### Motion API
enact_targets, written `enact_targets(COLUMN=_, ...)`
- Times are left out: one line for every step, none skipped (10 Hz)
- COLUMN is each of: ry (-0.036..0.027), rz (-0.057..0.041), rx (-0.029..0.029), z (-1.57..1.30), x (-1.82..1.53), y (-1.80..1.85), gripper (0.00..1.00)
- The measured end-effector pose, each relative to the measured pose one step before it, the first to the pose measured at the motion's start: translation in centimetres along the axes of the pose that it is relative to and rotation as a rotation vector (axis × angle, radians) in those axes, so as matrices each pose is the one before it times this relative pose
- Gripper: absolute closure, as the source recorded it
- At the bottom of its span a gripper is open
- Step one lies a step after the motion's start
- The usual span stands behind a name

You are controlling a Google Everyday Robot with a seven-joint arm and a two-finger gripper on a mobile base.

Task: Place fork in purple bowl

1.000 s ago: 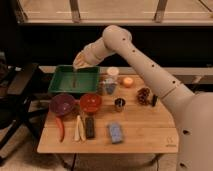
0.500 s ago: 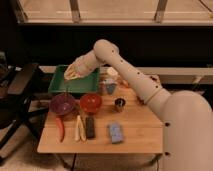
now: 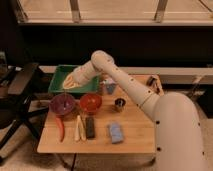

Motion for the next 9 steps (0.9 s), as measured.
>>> enact_targets(ry=-0.0129, rz=0.01641, rx=-0.00294, z=0.413, x=0.257, y=0.324, gripper=0.54)
enact_targets(ry=-0.01182, rz=0.01787, rx=-0.00264, z=0.312, x=0.304, y=0.321, gripper=0.44)
enact_targets(ry=-0.01016, rz=0.01373, rx=-0.00397, z=0.3, x=0.199, y=0.258, gripper=0.32)
enact_targets(ry=-0.00608, rz=0.00708, rx=-0.00358, z=0.136, x=0.033, y=0.142, gripper=0.23)
enact_targets(ry=0.00032, rz=0.00007, rx=0.00027, z=-0.044, x=0.005, y=-0.002, gripper=0.2)
enact_targets(ry=-0.00005, rz=0.00012, rx=-0.00012, z=0.005, x=0.005, y=0.01, gripper=0.2)
enact_targets(ry=-0.0002, rz=-0.00021, rx=0.00033, z=-0.006, x=-0.022, y=-0.022, gripper=0.2)
enact_targets(ry=-0.00002, rz=0.00002, rx=-0.00008, z=0.009, x=0.002, y=0.001, gripper=0.2)
enact_targets(ry=-0.00022, rz=-0.0002, rx=-0.00023, z=0.019, x=-0.014, y=0.0, gripper=0.2)
